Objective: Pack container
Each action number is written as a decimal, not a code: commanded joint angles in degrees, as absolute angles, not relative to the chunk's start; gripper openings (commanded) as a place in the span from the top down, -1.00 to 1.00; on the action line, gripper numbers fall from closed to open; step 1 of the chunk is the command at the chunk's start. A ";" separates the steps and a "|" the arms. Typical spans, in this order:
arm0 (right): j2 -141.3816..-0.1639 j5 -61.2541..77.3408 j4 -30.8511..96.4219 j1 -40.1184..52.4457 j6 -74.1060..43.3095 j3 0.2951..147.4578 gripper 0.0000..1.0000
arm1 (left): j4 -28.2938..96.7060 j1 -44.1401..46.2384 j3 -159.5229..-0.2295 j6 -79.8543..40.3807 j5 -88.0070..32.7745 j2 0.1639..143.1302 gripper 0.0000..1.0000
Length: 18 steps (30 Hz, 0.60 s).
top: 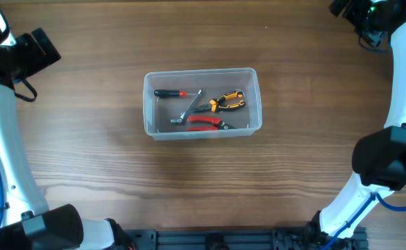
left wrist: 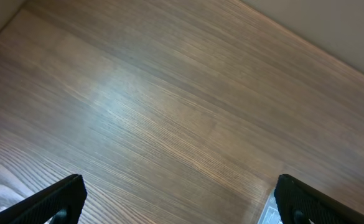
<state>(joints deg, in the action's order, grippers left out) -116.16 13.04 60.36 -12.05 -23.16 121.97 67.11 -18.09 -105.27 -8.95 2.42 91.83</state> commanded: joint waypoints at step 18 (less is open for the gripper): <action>-117.14 12.93 57.84 -11.31 -104.60 122.13 -0.99 | 67.13 -18.39 -104.97 -9.87 1.30 92.16 -0.99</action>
